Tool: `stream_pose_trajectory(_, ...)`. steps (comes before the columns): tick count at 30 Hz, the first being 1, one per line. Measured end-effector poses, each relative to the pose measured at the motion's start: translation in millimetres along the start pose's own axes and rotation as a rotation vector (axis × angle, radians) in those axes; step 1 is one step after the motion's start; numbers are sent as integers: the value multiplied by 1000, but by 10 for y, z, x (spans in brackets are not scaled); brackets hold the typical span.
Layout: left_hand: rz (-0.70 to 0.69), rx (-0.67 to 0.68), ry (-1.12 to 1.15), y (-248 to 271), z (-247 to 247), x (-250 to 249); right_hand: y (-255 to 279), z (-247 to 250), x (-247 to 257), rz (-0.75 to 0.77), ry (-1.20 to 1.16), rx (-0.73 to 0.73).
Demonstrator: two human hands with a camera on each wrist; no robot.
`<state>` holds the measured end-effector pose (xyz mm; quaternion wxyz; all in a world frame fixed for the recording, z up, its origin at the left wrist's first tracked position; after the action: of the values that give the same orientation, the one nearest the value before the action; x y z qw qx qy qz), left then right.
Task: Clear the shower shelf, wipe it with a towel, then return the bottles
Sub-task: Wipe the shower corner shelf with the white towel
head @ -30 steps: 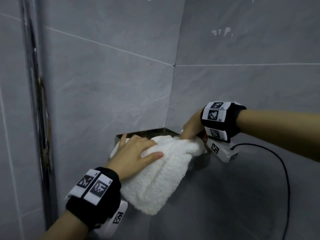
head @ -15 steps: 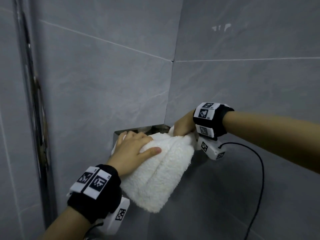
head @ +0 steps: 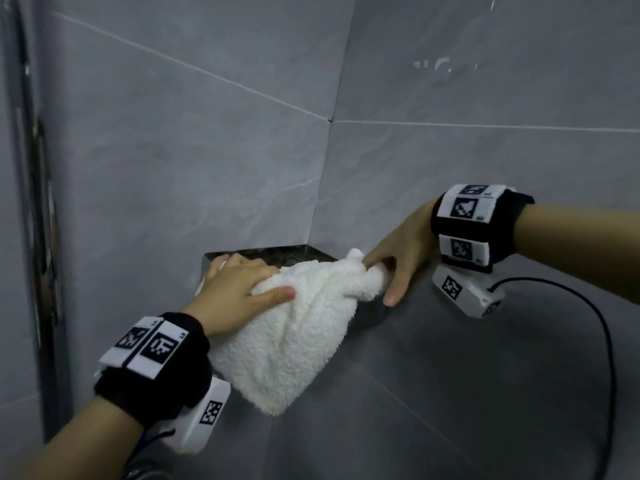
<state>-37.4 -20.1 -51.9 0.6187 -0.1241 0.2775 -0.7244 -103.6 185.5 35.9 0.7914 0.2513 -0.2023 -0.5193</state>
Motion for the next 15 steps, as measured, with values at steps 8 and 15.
stream_pose_trajectory(8,-19,-29,-3,-2,-46,25,-85,18,139,215,281,-301)
stream_pose_trajectory(15,-14,-60,35,-16,-28,15,-137,-2,341,339,6,-438)
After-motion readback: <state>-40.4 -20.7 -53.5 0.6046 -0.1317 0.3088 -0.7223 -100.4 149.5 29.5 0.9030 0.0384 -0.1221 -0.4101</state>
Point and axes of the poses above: each hand's wrist, its own y-axis away from the middle knuckle, its own z-axis out of the back of the hand, x = y × z, the point moved 5 cm from there along -y, towards the middle knuckle, and after that the axes turned 12 degrees about -y, right-handed, at the moved point
